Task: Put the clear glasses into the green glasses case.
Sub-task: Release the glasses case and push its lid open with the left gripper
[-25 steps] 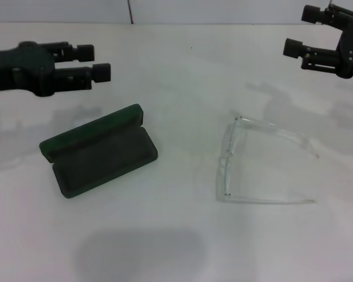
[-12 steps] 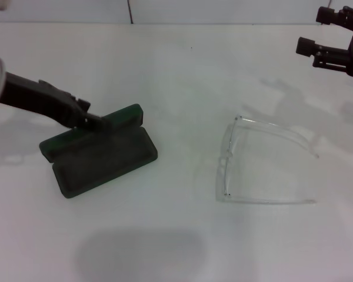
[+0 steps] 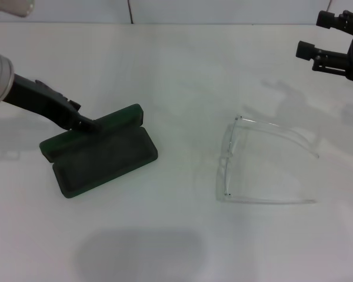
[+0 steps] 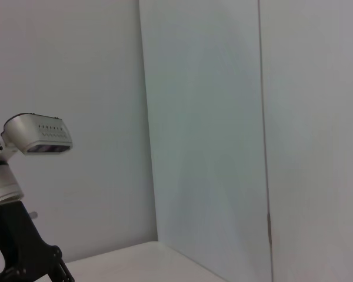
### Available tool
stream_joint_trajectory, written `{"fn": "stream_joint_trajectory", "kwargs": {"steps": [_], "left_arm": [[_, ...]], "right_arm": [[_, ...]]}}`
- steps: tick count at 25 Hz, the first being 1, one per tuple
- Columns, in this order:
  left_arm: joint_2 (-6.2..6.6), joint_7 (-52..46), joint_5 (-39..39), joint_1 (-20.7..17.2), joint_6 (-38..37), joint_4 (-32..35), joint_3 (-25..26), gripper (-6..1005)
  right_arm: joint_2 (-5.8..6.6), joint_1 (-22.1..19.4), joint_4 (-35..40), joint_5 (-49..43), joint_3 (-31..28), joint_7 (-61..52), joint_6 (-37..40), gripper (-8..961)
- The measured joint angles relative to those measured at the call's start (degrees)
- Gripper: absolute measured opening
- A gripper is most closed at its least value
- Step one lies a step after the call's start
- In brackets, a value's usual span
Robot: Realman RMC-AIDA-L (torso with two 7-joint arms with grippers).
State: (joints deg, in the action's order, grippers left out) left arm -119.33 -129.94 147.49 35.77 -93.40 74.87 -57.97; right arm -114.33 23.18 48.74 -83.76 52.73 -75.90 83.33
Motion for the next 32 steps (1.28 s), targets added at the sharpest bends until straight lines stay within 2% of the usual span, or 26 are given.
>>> {"fn": "stream_joint_trajectory", "kwargs": {"steps": [11,21,26,32], "left_arm": [[-0.19,-1.5,1.4,0.0,0.1,-0.3,-4.7,696],[-0.18,-1.4,1.5,0.9,1.1,-2.9,-5.1,665],[-0.13,-1.3,1.5,0.9,1.8,-3.0,-5.3,480],[-0.07,-0.6,2.3,0.5,2.4,-2.5,-6.5,394]], "right_arm": [[0.13,-0.1,-1.3,0.4,0.0,0.9,0.0,844],[-0.07,-0.2,-1.4,0.4,0.0,1.2,0.2,844],[-0.11,-0.7,-1.4,0.5,0.0,1.3,0.5,844],[-0.13,-0.9,-1.4,0.5,0.0,1.3,0.6,844]]}}
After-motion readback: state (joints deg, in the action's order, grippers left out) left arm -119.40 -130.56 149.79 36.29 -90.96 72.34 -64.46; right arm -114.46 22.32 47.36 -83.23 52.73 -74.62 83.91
